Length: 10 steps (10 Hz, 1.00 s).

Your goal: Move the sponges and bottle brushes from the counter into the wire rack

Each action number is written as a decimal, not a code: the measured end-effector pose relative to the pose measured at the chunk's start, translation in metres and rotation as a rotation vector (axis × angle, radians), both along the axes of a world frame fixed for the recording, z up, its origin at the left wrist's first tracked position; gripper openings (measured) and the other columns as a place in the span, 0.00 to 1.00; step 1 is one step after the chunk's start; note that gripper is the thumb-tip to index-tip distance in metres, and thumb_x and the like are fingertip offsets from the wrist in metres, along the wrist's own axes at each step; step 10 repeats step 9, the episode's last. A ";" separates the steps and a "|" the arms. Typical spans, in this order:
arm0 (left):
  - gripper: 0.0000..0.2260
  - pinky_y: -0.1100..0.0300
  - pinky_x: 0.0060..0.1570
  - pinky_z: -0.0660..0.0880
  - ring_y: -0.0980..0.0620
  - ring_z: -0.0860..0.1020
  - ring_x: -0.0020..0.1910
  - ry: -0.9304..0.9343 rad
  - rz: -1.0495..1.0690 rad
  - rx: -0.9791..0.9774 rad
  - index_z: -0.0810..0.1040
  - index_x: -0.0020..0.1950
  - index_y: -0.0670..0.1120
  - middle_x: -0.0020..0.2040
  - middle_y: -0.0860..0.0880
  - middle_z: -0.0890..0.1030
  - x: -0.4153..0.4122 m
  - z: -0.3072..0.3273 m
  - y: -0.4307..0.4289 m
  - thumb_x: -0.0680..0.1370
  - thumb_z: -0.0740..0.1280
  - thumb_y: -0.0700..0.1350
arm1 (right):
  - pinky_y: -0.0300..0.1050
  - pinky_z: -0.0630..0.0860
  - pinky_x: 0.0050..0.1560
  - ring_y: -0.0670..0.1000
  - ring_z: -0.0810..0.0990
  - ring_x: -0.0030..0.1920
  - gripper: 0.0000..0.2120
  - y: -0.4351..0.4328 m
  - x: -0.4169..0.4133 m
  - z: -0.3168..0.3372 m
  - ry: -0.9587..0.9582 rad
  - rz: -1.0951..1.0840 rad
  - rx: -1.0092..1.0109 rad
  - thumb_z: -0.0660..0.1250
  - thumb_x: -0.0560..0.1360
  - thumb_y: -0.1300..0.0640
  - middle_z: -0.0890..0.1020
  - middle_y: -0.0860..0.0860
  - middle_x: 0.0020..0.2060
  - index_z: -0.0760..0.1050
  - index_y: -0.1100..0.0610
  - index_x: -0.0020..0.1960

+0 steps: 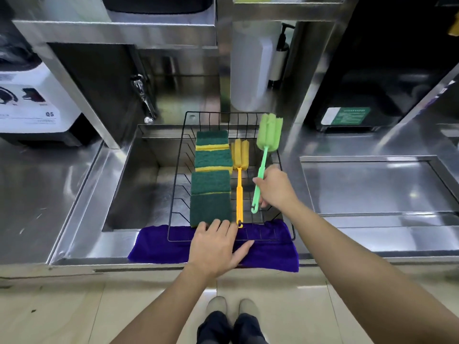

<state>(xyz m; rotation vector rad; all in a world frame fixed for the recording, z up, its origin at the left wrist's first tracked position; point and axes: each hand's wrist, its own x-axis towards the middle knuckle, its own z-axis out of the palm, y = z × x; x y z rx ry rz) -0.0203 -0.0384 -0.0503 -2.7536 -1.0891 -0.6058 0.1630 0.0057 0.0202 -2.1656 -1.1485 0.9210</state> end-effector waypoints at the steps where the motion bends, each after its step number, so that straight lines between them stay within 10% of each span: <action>1: 0.24 0.53 0.33 0.69 0.46 0.75 0.33 0.006 0.013 0.009 0.78 0.43 0.41 0.35 0.45 0.79 0.001 -0.001 -0.001 0.77 0.57 0.61 | 0.35 0.67 0.16 0.47 0.75 0.19 0.07 0.003 -0.009 -0.017 -0.042 0.074 -0.090 0.61 0.78 0.58 0.80 0.63 0.43 0.67 0.62 0.52; 3: 0.23 0.53 0.32 0.68 0.46 0.74 0.32 -0.009 0.025 0.028 0.77 0.41 0.42 0.33 0.46 0.76 0.003 0.000 -0.001 0.77 0.58 0.61 | 0.41 0.75 0.25 0.50 0.79 0.20 0.08 0.013 -0.015 -0.030 -0.031 0.086 -0.284 0.58 0.78 0.64 0.79 0.58 0.33 0.68 0.66 0.55; 4: 0.23 0.53 0.32 0.69 0.46 0.73 0.32 -0.007 0.028 0.014 0.77 0.42 0.41 0.33 0.46 0.76 0.002 0.000 -0.002 0.78 0.58 0.61 | 0.42 0.72 0.36 0.60 0.83 0.48 0.12 0.011 -0.021 -0.033 -0.151 0.133 -0.309 0.57 0.78 0.64 0.80 0.61 0.49 0.68 0.67 0.60; 6: 0.24 0.52 0.33 0.70 0.45 0.74 0.34 0.023 0.038 -0.036 0.78 0.44 0.41 0.35 0.46 0.78 0.003 0.000 -0.001 0.78 0.57 0.62 | 0.36 0.70 0.23 0.56 0.82 0.31 0.10 0.012 -0.021 -0.034 -0.150 0.200 -0.383 0.55 0.77 0.66 0.81 0.61 0.37 0.74 0.66 0.52; 7: 0.24 0.53 0.33 0.70 0.46 0.74 0.34 0.057 0.026 -0.078 0.78 0.44 0.42 0.35 0.46 0.78 0.002 0.003 -0.002 0.78 0.56 0.62 | 0.44 0.73 0.44 0.61 0.79 0.55 0.13 0.009 -0.023 -0.028 -0.298 0.271 -0.384 0.58 0.77 0.63 0.80 0.61 0.56 0.73 0.65 0.58; 10: 0.23 0.54 0.37 0.70 0.48 0.75 0.36 -0.093 0.057 -0.218 0.78 0.45 0.44 0.37 0.49 0.79 0.002 0.016 -0.006 0.77 0.57 0.63 | 0.51 0.74 0.52 0.61 0.77 0.55 0.15 0.018 0.001 0.028 -0.387 0.328 -0.139 0.58 0.78 0.51 0.79 0.59 0.56 0.71 0.60 0.59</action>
